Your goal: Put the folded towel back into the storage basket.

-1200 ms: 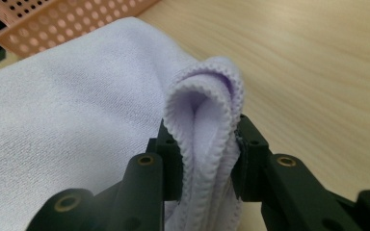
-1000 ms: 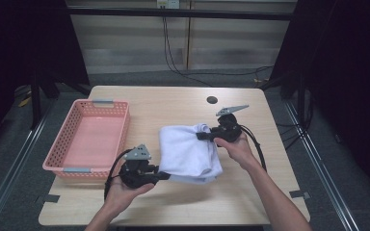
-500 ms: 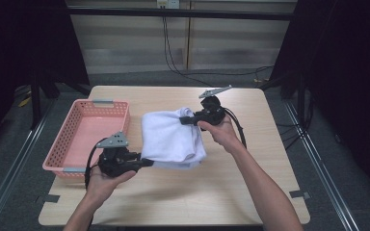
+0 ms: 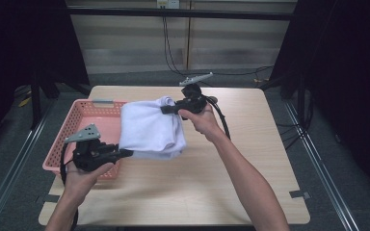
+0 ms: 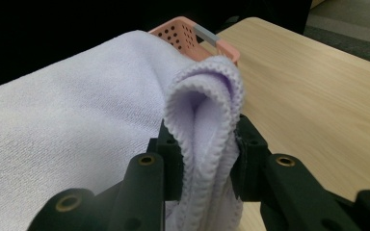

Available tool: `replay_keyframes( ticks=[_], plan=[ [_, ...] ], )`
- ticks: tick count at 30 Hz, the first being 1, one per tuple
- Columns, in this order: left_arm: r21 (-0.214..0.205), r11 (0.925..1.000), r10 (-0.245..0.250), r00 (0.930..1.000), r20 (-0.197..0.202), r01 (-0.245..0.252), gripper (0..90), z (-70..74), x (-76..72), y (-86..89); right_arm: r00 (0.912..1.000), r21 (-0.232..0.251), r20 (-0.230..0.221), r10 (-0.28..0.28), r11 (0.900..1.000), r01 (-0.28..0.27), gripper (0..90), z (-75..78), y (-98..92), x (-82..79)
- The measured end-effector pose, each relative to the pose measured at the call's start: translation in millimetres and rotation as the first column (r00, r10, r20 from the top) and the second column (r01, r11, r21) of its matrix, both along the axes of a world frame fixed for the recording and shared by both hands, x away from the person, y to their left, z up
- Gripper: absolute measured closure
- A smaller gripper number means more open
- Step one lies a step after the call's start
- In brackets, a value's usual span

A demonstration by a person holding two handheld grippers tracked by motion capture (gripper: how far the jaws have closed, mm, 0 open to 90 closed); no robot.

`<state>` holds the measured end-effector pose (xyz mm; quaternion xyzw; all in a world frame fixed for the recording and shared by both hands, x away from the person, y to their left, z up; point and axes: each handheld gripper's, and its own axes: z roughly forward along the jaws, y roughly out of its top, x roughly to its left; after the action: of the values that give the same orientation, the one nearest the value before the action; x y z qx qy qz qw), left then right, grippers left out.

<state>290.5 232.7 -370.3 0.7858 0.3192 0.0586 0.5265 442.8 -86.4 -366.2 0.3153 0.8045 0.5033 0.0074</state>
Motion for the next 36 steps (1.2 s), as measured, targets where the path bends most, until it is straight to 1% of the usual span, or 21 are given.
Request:
replay_keyframes(
  ticks=[4, 7, 9, 10, 11, 12, 14, 15, 16, 18, 19, 21, 22, 23, 26, 28, 31, 32, 33, 35, 36],
  plan=[
    [-0.01, 0.9995, 0.029, 0.9996, -0.008, -0.029, 73.8, -0.4, 2.0, 19.0, 0.9999, -0.009, -0.001, 0.016, 0.9998, -0.016, 69.7, 4.5, 20.3, 7.0],
    [-0.024, 0.9983, 0.054, 0.9985, -0.008, -0.054, 73.8, -0.2, 2.0, 34.2, 0.9996, -0.004, -0.008, 0.026, 0.9996, -0.026, 69.7, 6.7, 35.5, 12.1],
    [-0.019, 0.9973, 0.071, 0.9974, -0.013, -0.071, 73.9, -0.3, 2.4, 44.3, 0.9993, -0.009, -0.013, 0.035, 0.9993, -0.035, 69.7, 7.7, 47.9, 15.5],
    [-0.026, 0.9963, 0.082, 0.9965, -0.018, -0.082, 73.9, -0.5, 2.6, 49.3, 0.9992, -0.012, -0.014, 0.038, 0.9992, -0.038, 69.7, 7.9, 52.1, 16.5],
    [-0.023, 0.9953, 0.093, 0.9954, -0.024, -0.094, 74.0, -0.8, 3.3, 54.6, 0.9991, -0.013, -0.014, 0.039, 0.9991, -0.04, 69.7, 8.0, 57.5, 17.6],
    [-0.018, 0.9944, 0.104, 0.9943, -0.025, -0.104, 74.0, -1.2, 4.2, 59.9, 0.9994, -0.014, -0.013, 0.032, 0.9994, -0.032, 69.7, 8.4, 62.9, 18.4],
    [-0.032, 0.9922, 0.12, 0.9923, -0.032, -0.121, 74.0, -2.5, 5.3, 71.3, 0.9991, -0.016, -0.018, 0.039, 0.9991, -0.039, 69.8, 9.3, 73.4, 20.5],
    [-0.025, 0.9908, 0.132, 0.9906, -0.033, -0.133, 74.0, -2.6, 5.5, 76.6, 0.999, -0.021, -0.018, 0.04, 0.9989, -0.041, 69.8, 9.6, 78.3, 21.9],
    [-0.027, 0.9889, 0.145, 0.9887, -0.038, -0.146, 74.0, -2.8, 5.6, 81.4, 0.9988, -0.017, -0.02, 0.044, 0.9989, -0.044, 69.8, 9.6, 83.3, 23.5],
    [-0.015, 0.9881, 0.153, 0.9876, -0.037, -0.153, 74.1, -2.7, 5.5, 90.7, 0.9985, -0.026, -0.026, 0.049, 0.9984, -0.049, 69.8, 10.7, 93.3, 25.8],
    [-0.015, 0.9859, 0.166, 0.9853, -0.039, -0.167, 74.1, -2.4, 4.9, 94.5, 0.9983, -0.026, -0.023, 0.054, 0.9982, -0.054, 69.8, 10.9, 98.7, 27.0],
    [-0.003, 0.9845, 0.175, 0.9836, -0.043, -0.175, 74.1, -2.1, 4.2, 103.3, 0.9978, -0.046, -0.023, 0.062, 0.9969, -0.063, 69.8, 11.8, 110.1, 28.7],
    [0.004, 0.9829, 0.184, 0.9818, -0.046, -0.184, 74.1, -2.1, 4.2, 107.8, 0.9977, -0.051, -0.021, 0.065, 0.9965, -0.066, 69.8, 12.0, 115.9, 29.4],
    [0.001, 0.981, 0.194, 0.9797, -0.052, -0.194, 74.1, -2.2, 3.8, 113.0, 0.9976, -0.056, -0.021, 0.067, 0.9962, -0.068, 69.8, 12.5, 121.4, 29.8],
    [-0.004, 0.9745, 0.224, 0.9728, -0.06, -0.224, 74.1, -3.0, 1.1, 127.9, 0.9972, -0.05, -0.031, 0.068, 0.9964, -0.069, 69.9, 11.7, 137.4, 30.7],
    [0.001, 0.9725, 0.233, 0.9709, -0.056, -0.233, 74.1, -4.3, -0.3, 137.7, 0.9972, -0.052, -0.033, 0.067, 0.9963, -0.069, 69.9, 10.0, 148.2, 30.2],
    [0.016, 0.964, 0.266, 0.9614, -0.071, -0.266, 74.4, -8.2, 0.3, 153.2, 0.9973, -0.052, -0.053, 0.051, 0.9972, -0.053, 70.1, 0.7, 164.4, 28.3],
    [0.019, 0.9591, 0.283, 0.9559, -0.079, -0.282, 74.5, -10.3, 0.7, 159.0, 0.9972, -0.06, -0.058, 0.047, 0.9969, -0.051, 70.1, -2.6, 169.9, 27.4],
    [0.025, 0.9581, 0.286, 0.9547, -0.08, -0.285, 74.6, -11.6, 1.0, 162.3, 0.9971, -0.063, -0.062, 0.043, 0.9969, -0.047, 70.2, -6.3, 175.8, 26.7],
    [0.029, 0.9525, 0.304, 0.9484, -0.088, -0.303, 74.7, -15.4, 1.3, 168.9, 0.9974, -0.066, -0.064, 0.033, 0.9971, -0.038, 70.3, -9.6, 183.0, 25.8],
    [0.034, 0.9527, 0.304, 0.948, -0.095, -0.302, 74.7, -17.3, 1.5, 172.5, 0.9973, -0.064, -0.067, 0.029, 0.9974, -0.034, 70.3, -10.8, 186.1, 25.3]
  ],
)
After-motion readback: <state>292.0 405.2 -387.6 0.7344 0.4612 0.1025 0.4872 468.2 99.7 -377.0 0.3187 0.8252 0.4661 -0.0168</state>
